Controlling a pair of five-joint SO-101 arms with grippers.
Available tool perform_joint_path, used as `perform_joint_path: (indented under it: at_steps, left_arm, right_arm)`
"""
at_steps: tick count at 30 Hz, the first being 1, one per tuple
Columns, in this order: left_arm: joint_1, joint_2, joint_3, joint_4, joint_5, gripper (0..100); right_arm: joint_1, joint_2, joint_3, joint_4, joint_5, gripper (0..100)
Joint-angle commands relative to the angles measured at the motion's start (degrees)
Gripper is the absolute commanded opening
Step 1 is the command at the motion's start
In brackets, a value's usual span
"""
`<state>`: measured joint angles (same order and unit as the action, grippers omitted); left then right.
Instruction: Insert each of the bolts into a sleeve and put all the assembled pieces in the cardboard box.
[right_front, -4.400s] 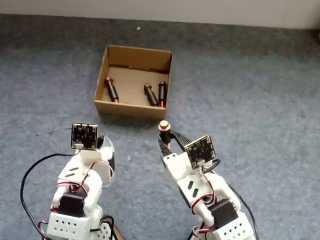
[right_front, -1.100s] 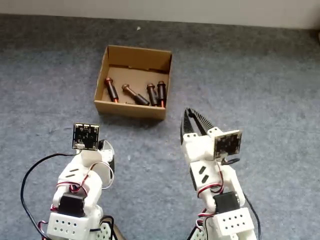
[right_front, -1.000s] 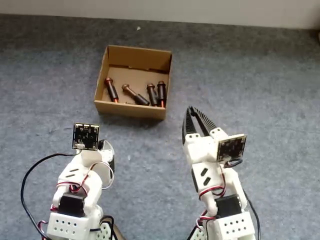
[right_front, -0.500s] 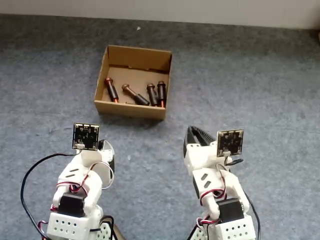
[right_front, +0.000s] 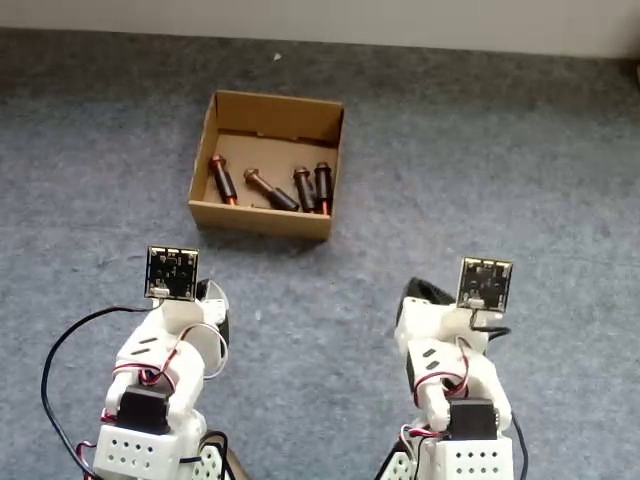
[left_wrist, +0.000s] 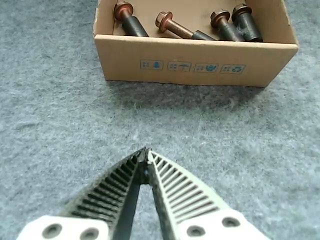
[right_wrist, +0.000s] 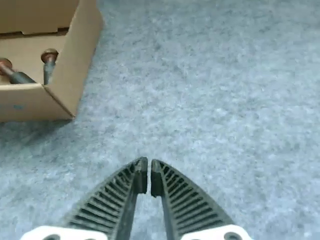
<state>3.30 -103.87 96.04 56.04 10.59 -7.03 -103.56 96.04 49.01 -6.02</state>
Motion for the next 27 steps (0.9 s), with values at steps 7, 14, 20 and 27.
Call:
perform_joint_path:
  at_steps: [7,14,20,27]
  left_arm:
    - [-0.3,-0.5,1.1,0.4,-0.2,1]
    - [-0.3,-0.5,1.1,0.4,-0.2,1]
    - [-0.3,-0.5,1.1,0.4,-0.2,1]
    - [-0.3,-0.5,1.1,0.4,-0.2,1]
  right_arm:
    - [-10.5,-0.7,7.3,15.9,-0.4,0.5]
    - [-17.8,-0.6,7.3,20.2,-0.4,0.5]
    - [-17.8,-0.7,7.1,22.0,-0.6,0.5]
    - [-12.4,-0.7,7.1,22.0,-0.7,0.5]
